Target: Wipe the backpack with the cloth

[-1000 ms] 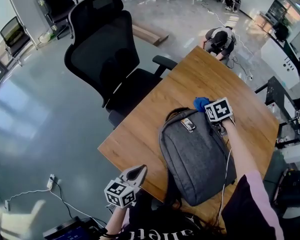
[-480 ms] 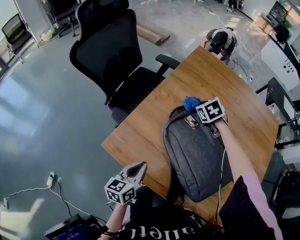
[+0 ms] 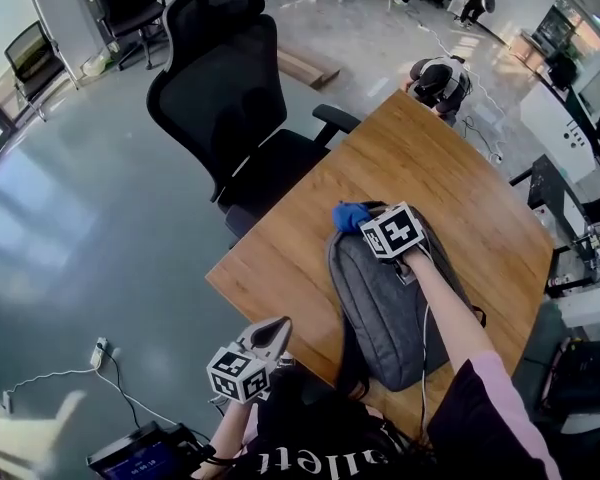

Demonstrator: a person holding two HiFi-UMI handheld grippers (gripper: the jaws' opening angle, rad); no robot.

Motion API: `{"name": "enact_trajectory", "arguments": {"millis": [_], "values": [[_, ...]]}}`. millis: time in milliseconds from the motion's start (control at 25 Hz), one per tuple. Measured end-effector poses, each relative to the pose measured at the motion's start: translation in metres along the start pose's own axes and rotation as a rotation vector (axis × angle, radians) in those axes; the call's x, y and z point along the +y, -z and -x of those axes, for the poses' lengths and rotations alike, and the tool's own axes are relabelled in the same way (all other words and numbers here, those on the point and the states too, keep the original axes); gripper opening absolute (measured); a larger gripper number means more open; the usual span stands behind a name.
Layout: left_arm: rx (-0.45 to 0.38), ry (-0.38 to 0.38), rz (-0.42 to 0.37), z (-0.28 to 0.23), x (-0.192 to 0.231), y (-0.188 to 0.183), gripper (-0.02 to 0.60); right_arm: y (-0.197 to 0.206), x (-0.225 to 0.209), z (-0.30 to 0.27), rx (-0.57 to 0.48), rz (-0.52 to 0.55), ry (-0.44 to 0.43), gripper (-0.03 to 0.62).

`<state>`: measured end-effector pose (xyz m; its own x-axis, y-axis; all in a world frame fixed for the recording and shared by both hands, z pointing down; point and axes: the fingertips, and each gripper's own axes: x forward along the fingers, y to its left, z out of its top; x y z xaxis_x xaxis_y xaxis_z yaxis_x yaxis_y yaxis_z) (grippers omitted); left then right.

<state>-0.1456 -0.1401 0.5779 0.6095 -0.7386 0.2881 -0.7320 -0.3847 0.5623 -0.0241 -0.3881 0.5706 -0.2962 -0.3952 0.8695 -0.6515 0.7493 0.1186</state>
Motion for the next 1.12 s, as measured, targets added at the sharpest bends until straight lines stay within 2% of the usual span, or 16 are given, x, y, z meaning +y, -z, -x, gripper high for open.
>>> {"name": "enact_trajectory", "arguments": {"millis": [240,560,800,920,1120], "values": [[0.004,0.007,-0.011,0.010,-0.007,0.007,0.000,-0.002,0.045,0.012,-0.032,0.017,-0.037,0.069],[-0.005,0.016,-0.026,0.023,-0.017,0.010,0.000,-0.004,0.080,0.029,-0.065,-0.042,-0.065,0.069],[-0.002,0.028,-0.036,0.032,-0.023,0.015,0.000,-0.015,0.108,0.045,-0.142,-0.191,-0.142,0.069],[-0.005,0.033,-0.040,0.034,-0.025,0.015,0.000,-0.014,0.115,0.043,-0.147,-0.269,-0.137,0.069],[-0.012,0.038,-0.045,0.034,-0.024,0.015,0.000,0.002,0.126,0.029,-0.134,-0.487,-0.206,0.069]]}}
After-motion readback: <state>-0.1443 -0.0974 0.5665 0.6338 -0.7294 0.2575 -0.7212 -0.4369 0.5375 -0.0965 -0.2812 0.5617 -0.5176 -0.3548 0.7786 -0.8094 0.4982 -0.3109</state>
